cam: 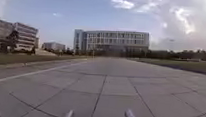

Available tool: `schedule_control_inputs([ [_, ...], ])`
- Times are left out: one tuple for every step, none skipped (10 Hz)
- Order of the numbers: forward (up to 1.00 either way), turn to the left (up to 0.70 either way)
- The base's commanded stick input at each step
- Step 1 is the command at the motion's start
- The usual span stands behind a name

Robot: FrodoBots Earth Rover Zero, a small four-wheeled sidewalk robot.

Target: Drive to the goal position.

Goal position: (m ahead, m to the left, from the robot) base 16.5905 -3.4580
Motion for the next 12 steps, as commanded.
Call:
schedule_control_inputs([
  [0.7, 0.0],
  [0.7, -0.05],
  [0.7, -0.14],
  [0.7, -0.14],
  [0.7, -0.04],
  [0.7, 0.0],
  [0.7, 0.0],
  [0.7, 0.0],
  [0.7, 0.0],
  [0.7, 0.0],
  [0.7, 0.0],
  [0.7, 0.0],
])
